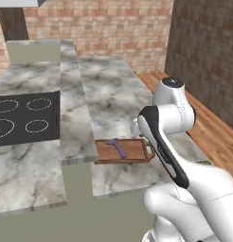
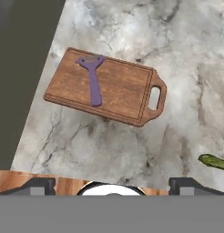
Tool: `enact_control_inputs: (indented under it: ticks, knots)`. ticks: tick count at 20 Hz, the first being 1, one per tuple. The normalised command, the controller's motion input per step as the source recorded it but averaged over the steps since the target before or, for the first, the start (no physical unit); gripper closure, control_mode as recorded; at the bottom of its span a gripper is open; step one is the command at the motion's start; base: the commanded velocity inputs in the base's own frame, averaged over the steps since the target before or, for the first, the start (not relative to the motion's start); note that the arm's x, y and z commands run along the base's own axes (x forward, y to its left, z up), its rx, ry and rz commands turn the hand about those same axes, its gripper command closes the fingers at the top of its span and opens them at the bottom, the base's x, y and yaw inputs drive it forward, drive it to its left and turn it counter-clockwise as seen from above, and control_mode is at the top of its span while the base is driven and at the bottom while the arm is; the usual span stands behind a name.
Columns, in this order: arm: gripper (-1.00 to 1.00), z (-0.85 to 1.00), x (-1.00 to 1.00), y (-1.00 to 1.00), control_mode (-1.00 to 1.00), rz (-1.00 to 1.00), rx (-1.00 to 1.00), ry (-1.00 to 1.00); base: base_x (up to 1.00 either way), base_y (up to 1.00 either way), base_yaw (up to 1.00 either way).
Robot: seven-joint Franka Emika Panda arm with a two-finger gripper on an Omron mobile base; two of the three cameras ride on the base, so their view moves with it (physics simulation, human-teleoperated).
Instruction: Open the drawer on the left and place the cutting tools on the cutting board.
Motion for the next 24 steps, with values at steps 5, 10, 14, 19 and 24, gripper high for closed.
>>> enact_control_inputs:
  ticks: [5,10,14,19,24]
  knots:
    - [-1.00,0.28,-0.75,-0.23,-1.00,-0.02,-0.05,0.00,0.00,0.00,0.00]
    - [-1.00,0.02,-0.19,-0.15,-1.00,0.00,0.00,0.00,0.00,0.00,0.00]
    - [-1.00,0.00,0.00,0.00,-1.00,0.00,0.00,0.00,0.00,0.00,0.00]
    - [-1.00,0.00,-0.04,0.00,1.00,0.00,0.00,0.00,-0.31,0.00,0.00]
    - [-1.00,0.00,0.00,0.00,1.00,0.00,0.00,0.00,-0.97,0.21,0.00]
